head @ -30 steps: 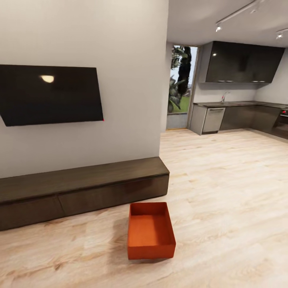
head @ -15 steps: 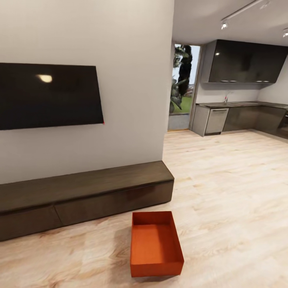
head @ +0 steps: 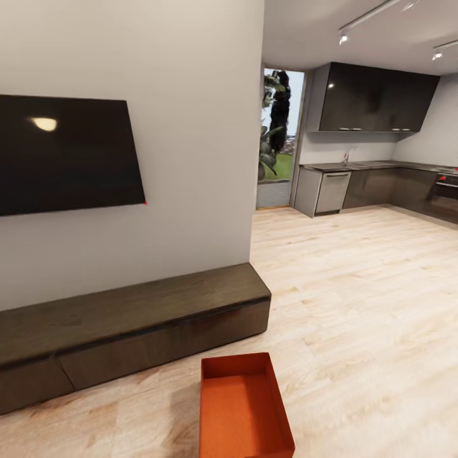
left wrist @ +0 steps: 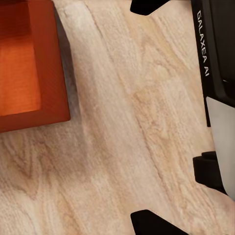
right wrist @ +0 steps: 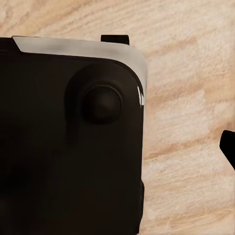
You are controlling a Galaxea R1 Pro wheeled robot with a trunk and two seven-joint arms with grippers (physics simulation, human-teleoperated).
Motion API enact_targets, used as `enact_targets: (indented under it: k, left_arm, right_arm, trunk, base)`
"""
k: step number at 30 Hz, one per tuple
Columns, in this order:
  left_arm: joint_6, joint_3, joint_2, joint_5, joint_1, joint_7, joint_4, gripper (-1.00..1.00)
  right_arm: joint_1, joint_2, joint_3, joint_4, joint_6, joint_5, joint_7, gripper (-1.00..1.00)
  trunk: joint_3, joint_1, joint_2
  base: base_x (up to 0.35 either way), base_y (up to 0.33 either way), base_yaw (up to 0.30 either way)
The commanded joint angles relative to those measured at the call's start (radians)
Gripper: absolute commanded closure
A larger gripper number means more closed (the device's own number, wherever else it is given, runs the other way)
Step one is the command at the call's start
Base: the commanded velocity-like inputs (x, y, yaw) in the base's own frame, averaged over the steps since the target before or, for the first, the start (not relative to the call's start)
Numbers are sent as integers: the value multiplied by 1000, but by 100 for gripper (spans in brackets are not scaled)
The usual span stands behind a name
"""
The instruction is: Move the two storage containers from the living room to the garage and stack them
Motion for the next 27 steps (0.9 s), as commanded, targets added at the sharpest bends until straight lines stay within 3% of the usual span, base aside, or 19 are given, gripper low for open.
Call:
enact_targets:
  k: [1,10,20,27]
  left_arm:
    - [-4,-7,0,10,-1,-3,1,-100]
    - [-5,-8,-1,11,-1,-3,0,-100]
    - [-5,-8,-1,11,-1,-3,0,-100]
    - [-5,-8,-1,11,-1,-3,0,-100]
  right_arm:
    - [0,0,1,0,0,0,2,-100]
    - [0,0,-1,0,0,0,2,-100]
    - [0,0,1,0,0,0,1,-100]
    - [0,0,1,-1,0,0,1,-100]
  trunk:
    - [-1,0,0]
    - [-1,0,0]
    - [-1,0,0]
    - [-1,0,0]
  base:
    - [230,42,-18]
    - [209,-1,-74]
    - [222,-163,-61]
    - [75,-98,-2]
